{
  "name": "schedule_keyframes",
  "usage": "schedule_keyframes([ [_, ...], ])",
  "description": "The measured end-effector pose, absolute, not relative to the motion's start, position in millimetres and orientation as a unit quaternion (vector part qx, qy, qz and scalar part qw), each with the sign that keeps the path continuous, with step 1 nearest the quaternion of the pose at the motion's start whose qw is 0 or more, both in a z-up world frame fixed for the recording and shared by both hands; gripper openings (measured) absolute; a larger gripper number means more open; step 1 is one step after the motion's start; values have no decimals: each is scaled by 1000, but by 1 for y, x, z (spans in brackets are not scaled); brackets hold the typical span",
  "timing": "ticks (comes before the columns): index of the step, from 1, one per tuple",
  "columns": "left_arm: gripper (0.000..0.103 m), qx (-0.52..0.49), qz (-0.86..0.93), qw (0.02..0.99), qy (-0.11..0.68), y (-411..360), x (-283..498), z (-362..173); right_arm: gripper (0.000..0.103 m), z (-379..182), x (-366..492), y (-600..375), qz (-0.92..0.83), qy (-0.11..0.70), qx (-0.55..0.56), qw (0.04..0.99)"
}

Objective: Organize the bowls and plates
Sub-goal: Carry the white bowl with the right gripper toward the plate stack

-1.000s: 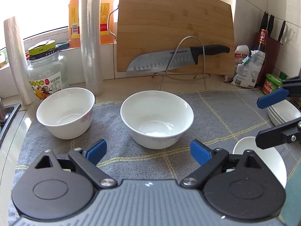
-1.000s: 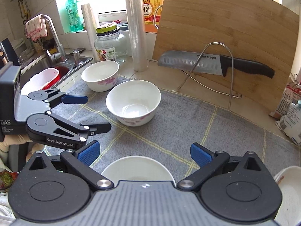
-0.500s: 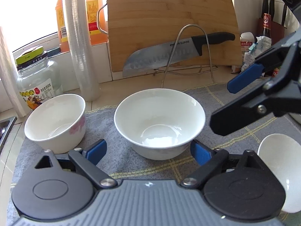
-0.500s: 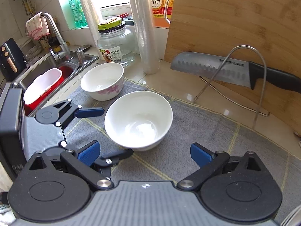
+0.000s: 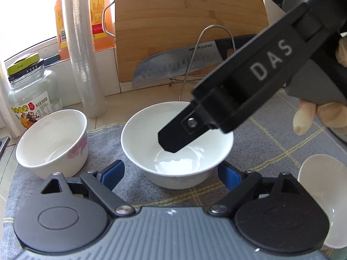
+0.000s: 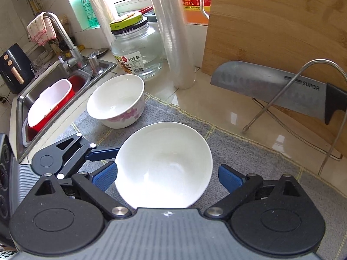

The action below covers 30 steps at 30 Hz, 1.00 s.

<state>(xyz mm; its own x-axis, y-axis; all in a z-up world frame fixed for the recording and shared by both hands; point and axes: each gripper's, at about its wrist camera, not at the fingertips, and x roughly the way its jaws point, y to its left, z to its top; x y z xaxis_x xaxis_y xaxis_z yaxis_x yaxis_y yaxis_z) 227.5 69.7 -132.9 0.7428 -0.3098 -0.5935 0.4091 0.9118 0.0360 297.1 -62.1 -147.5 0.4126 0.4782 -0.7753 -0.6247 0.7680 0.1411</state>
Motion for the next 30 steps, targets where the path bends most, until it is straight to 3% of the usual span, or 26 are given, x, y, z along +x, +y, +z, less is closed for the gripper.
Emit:
schedule_keyframes([
  [12,88,72,-207,926,307,69,231,-132,91,-156,311,-57,336,440,-82,829],
  [30,86,78,-209,924,309,68,232,-128,86,-156,314,-56,338,437,-81,829],
])
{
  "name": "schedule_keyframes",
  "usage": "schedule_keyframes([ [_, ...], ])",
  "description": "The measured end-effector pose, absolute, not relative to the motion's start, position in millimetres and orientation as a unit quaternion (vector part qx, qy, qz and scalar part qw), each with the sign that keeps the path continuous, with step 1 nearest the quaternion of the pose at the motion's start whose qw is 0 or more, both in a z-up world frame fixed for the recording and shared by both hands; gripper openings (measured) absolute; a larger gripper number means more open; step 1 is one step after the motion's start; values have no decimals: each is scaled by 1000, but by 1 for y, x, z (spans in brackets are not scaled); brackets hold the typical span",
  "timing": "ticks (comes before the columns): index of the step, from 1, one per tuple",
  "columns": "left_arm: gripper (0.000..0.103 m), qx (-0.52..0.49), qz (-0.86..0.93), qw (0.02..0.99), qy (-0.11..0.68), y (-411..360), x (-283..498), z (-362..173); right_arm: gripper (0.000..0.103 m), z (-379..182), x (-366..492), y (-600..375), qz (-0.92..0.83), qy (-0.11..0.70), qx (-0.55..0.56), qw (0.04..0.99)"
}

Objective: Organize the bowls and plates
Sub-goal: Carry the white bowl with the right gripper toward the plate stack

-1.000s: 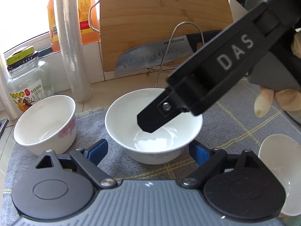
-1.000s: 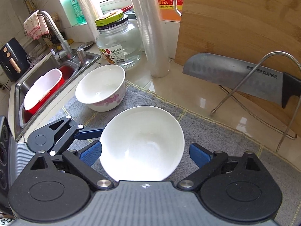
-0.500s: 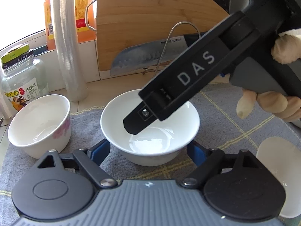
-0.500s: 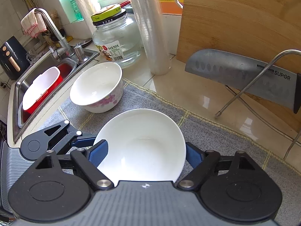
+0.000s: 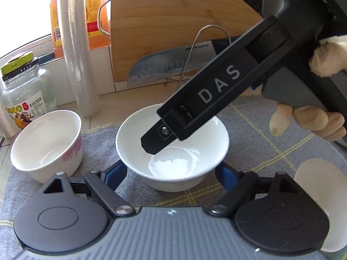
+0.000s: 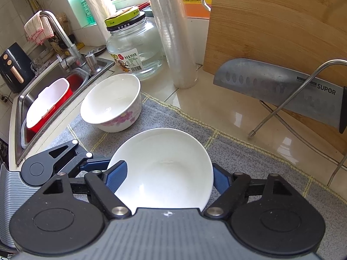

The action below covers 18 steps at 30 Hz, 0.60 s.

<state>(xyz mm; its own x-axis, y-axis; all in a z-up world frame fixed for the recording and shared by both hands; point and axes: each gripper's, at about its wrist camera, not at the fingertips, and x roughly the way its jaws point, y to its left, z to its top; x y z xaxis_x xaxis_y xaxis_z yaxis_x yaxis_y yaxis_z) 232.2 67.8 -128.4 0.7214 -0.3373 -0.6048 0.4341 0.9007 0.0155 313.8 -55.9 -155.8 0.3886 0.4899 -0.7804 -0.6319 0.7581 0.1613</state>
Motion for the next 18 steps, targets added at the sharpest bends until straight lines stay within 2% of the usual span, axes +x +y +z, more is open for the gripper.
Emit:
schedule_keyframes([
  [18,86,74,-210,920,323,70,234,-125,86,-152,309,-56,343,435,-77,829],
])
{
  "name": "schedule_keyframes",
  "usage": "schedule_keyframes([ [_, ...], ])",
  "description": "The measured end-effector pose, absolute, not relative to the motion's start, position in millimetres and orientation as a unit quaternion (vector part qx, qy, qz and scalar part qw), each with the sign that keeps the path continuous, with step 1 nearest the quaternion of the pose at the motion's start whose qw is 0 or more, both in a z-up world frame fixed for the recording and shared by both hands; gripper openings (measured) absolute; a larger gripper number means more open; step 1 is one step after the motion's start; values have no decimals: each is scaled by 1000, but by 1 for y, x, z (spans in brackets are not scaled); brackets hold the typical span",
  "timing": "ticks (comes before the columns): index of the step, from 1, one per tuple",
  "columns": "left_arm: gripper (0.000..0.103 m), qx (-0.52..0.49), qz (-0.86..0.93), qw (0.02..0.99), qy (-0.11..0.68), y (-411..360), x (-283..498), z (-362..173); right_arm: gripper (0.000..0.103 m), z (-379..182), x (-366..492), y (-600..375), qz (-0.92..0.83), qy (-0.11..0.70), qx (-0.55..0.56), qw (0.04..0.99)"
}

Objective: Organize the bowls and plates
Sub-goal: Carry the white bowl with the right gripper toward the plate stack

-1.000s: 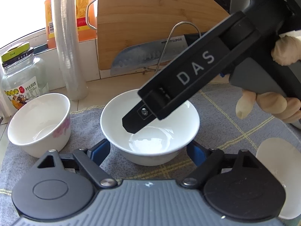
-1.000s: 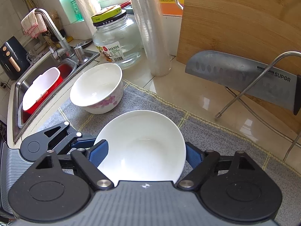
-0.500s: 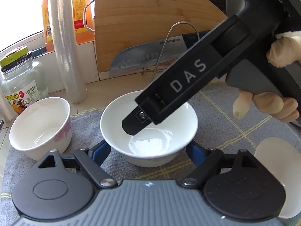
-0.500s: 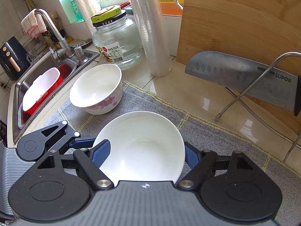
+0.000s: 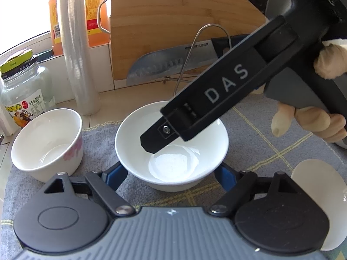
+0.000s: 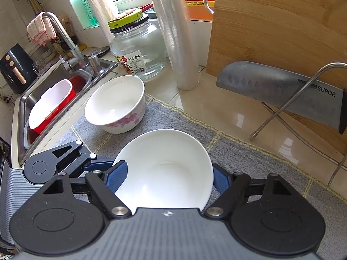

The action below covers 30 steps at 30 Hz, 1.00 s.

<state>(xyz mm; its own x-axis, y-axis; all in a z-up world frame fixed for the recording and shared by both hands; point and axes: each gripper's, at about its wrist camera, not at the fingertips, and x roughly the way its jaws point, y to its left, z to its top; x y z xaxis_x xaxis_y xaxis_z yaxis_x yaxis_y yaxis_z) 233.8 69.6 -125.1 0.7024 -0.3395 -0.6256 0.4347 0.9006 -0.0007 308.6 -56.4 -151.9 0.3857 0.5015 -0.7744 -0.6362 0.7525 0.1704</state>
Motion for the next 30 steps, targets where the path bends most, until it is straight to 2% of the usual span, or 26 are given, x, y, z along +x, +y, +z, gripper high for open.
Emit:
schedule_keyframes([
  [30,86,97,-232,919,302,55,169,-82,86,-113,234,-88,339,391,-52,854],
])
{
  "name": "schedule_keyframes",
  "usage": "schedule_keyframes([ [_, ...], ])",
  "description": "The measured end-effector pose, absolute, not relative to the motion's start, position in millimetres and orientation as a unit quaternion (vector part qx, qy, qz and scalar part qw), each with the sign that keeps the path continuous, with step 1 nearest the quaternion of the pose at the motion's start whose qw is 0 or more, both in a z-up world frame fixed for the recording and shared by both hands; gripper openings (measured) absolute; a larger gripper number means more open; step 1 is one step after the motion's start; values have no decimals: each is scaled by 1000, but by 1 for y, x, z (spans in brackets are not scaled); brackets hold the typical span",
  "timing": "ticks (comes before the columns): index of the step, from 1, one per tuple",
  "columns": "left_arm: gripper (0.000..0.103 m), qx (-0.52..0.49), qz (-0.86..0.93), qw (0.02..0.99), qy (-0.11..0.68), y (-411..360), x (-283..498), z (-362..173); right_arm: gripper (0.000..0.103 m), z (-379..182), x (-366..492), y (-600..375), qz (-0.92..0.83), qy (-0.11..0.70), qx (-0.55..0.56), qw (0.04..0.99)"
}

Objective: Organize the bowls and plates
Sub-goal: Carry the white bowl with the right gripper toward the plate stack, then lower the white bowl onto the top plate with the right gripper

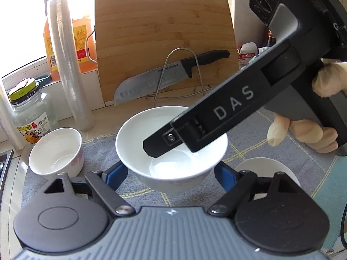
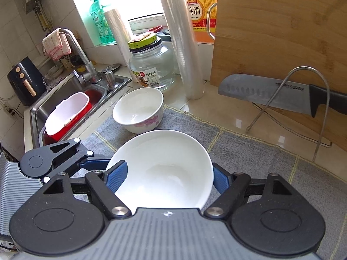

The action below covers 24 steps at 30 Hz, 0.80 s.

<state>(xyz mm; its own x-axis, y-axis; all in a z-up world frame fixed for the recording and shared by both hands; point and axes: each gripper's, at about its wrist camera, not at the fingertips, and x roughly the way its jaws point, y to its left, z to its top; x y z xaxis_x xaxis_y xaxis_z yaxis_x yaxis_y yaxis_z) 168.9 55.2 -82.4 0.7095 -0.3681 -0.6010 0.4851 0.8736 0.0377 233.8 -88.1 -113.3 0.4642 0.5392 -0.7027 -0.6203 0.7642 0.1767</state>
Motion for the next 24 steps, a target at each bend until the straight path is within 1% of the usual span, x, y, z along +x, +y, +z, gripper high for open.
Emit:
schedule_keyframes([
  [12,86,109,-258,915,289,37,135,-70,86,-102,190,-114,321,372,-47,870],
  [24,86,116,-287,908,283,19,114,-69,86,-99,158,-138,296,364,-39,882],
])
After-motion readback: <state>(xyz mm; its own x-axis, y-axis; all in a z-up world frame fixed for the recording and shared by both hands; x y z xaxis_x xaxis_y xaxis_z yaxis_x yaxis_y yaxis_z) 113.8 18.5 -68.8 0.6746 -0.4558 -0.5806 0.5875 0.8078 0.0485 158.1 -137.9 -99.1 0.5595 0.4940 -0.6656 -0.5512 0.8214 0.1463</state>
